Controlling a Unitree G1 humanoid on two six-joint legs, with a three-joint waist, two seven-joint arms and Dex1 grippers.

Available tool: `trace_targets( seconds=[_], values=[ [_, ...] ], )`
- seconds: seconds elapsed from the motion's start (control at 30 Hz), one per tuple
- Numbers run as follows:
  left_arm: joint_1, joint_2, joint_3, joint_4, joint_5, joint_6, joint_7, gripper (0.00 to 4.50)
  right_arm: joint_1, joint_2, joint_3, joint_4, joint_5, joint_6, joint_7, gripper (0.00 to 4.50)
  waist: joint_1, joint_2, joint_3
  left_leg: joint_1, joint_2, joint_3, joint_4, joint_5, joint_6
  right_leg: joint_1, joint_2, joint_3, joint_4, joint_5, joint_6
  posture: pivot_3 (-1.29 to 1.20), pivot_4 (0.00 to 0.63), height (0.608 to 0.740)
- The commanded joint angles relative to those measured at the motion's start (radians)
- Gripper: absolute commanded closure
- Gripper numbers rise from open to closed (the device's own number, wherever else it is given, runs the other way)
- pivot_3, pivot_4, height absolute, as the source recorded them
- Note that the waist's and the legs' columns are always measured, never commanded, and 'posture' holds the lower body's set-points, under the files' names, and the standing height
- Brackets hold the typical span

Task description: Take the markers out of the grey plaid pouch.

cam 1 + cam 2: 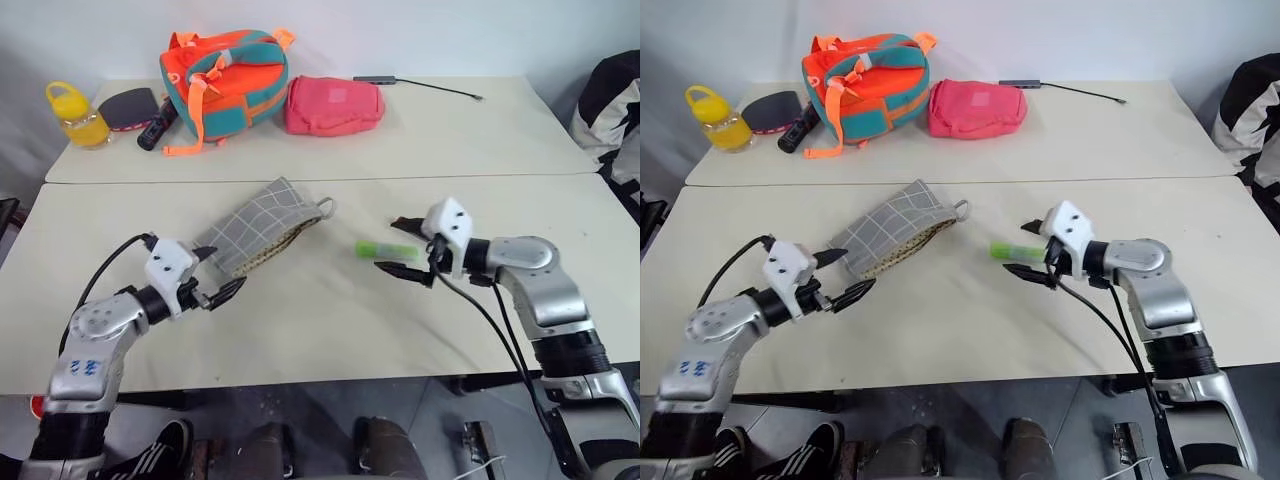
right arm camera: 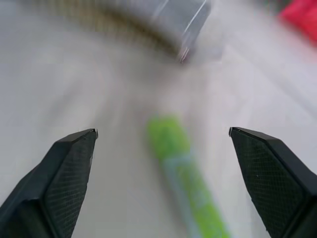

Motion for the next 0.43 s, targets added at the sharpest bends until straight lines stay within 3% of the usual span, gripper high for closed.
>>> trace_targets(
  seconds=[0.03, 0.2, 0.43],
  values=[
    [0.083, -0.002, 0.118, -0.114, -0.100, 0.058, 0.013, 0.28, 0.126, -0.039, -0.104, -0.091, 0.077, -0.031, 0.028, 0.00, 0.009, 0.000, 0.000, 0.000, 0.000, -0.001, 0.000, 0.000, 0.000, 0.000, 0.000, -0.001, 0.000, 0.000, 0.000, 0.00, 0.150, 0.740],
    [0.229, -0.032, 0.255, -0.129, -0.127, 0.011, 0.016, 0.28, 0.295, -0.074, -0.189, -0.039, 0.086, -0.123, 0.055, 0.00, 0.021, 0.000, 0.000, 0.000, -0.002, 0.002, 0.000, 0.000, 0.001, 0.001, -0.001, 0.001, -0.003, 0.000, 0.000, 0.00, 0.150, 0.740],
    [0.246, -0.048, 0.256, -0.041, -0.069, -0.072, 0.026, 0.28, 0.304, -0.087, -0.177, 0.078, 0.056, -0.203, 0.066, 0.00, 0.021, 0.001, 0.000, 0.001, -0.001, 0.004, 0.001, 0.000, 0.002, 0.000, -0.001, 0.003, -0.005, 0.000, -0.002, 0.00, 0.150, 0.740]
  ],
)
